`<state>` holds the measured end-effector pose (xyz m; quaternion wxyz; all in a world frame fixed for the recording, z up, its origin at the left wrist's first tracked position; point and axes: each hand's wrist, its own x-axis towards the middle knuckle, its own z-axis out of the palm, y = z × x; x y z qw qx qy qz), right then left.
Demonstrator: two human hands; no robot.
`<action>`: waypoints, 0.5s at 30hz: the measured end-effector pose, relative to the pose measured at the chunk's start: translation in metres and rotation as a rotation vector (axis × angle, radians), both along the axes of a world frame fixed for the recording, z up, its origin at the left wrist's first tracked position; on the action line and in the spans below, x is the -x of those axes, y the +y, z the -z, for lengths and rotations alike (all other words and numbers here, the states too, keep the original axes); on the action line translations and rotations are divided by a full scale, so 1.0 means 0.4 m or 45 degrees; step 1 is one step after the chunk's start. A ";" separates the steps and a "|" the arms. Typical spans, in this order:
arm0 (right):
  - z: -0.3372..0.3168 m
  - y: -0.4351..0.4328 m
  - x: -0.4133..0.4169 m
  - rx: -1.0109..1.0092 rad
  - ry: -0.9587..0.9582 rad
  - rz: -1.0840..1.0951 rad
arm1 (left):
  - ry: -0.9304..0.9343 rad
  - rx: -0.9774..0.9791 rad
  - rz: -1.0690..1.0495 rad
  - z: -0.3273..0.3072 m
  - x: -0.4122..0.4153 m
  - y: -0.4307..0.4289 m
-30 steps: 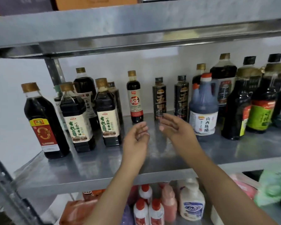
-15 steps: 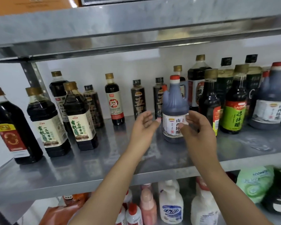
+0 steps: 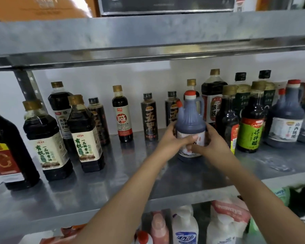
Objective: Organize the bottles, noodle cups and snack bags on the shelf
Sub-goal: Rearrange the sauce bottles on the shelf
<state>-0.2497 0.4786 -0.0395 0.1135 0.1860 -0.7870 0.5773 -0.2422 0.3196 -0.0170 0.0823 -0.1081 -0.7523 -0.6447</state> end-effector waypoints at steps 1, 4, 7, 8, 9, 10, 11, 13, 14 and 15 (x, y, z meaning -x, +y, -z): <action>-0.002 -0.002 0.001 -0.011 0.001 0.000 | 0.007 -0.021 -0.016 0.002 -0.002 -0.005; 0.001 -0.042 -0.008 -0.004 -0.002 -0.030 | 0.019 -0.027 -0.093 0.019 0.000 -0.050; 0.008 -0.116 -0.013 -0.001 -0.026 -0.093 | 0.015 -0.026 -0.138 0.027 -0.024 -0.132; 0.008 -0.146 -0.018 0.004 -0.038 -0.121 | 0.023 -0.020 -0.160 0.027 -0.039 -0.163; 0.009 -0.176 -0.023 0.012 -0.058 -0.155 | 0.038 -0.016 -0.183 0.027 -0.056 -0.194; 0.011 -0.207 -0.028 0.025 -0.075 -0.200 | 0.053 -0.022 -0.198 0.030 -0.070 -0.227; 0.013 -0.237 -0.032 0.032 -0.090 -0.248 | 0.069 -0.036 -0.213 0.034 -0.082 -0.258; 0.016 -0.286 -0.034 0.057 -0.102 -0.339 | 0.090 -0.082 -0.250 0.036 -0.098 -0.311; 0.014 -0.308 -0.032 0.083 -0.101 -0.383 | 0.102 -0.095 -0.288 0.037 -0.100 -0.332; 0.011 -0.329 -0.027 0.127 -0.107 -0.420 | 0.122 -0.098 -0.334 0.035 -0.102 -0.345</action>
